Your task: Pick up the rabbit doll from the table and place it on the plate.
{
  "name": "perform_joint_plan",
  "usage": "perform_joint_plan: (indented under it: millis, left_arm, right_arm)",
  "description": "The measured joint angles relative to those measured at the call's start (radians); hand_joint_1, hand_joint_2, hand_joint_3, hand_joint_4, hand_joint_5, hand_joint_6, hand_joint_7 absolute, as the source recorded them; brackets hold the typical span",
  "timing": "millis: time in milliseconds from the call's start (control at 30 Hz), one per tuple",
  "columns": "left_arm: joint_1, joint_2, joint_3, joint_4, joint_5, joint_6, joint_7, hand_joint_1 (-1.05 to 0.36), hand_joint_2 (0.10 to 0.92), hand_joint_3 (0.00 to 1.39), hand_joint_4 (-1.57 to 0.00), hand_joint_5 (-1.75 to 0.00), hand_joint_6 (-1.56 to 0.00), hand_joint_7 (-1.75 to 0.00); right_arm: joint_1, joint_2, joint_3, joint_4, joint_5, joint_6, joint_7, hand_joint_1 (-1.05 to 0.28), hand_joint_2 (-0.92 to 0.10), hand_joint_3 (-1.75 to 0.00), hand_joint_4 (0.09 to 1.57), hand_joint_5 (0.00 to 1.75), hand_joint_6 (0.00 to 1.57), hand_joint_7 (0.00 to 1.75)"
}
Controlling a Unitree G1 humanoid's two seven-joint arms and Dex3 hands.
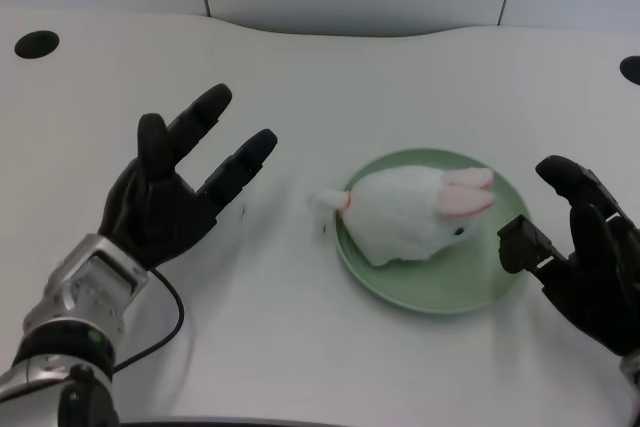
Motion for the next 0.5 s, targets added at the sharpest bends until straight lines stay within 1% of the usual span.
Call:
perform_joint_plan:
  millis: [100,133,267,333,400,500]
  left_arm:
    - [0.048,-0.010,0.014,-0.028,-0.017,0.019,0.016,-0.90,0.921,0.63,-0.24,-0.11,-0.10,-0.02]
    - [0.063,-0.014,0.014,-0.041,-0.018,0.023,0.018,-0.90,0.921,0.63,-0.24,-0.11,-0.10,-0.02]
    - [0.122,-0.033,0.013,-0.083,-0.032,0.025,0.018,-0.90,0.921,0.63,-0.25,-0.11,-0.10,-0.02]
    - [0.146,-0.038,0.011,-0.103,-0.036,0.026,0.019,-0.90,0.921,0.63,-0.28,-0.12,-0.13,-0.03]
    - [0.167,-0.039,0.008,-0.125,-0.038,0.028,0.023,-0.91,0.921,0.63,-0.30,-0.13,-0.15,-0.03]
    - [0.203,-0.039,0.005,-0.151,-0.040,0.031,0.035,-0.91,0.921,0.60,-0.32,-0.13,-0.18,-0.04]
  right_arm:
    - [0.003,0.000,0.001,-0.001,-0.002,0.000,-0.002,-0.65,-0.92,-0.21,0.61,1.75,0.60,1.45]
    - [0.003,0.000,0.003,-0.001,-0.002,0.000,-0.002,-0.65,-0.92,-0.21,0.61,1.75,0.60,1.44]
    - [0.003,0.000,0.001,0.001,-0.001,0.002,-0.002,-0.65,-0.92,-0.20,0.61,1.75,0.60,1.42]
    - [0.003,0.000,0.001,0.003,-0.001,0.004,-0.002,-0.66,-0.92,-0.18,0.62,1.75,0.62,1.38]
    - [0.000,-0.001,0.001,0.009,-0.002,0.004,-0.001,-0.66,-0.92,-0.20,0.62,1.75,0.62,1.37]
    - [-0.002,-0.006,-0.001,0.023,-0.002,0.004,-0.001,-0.66,-0.92,-0.19,0.63,1.75,0.63,1.37]
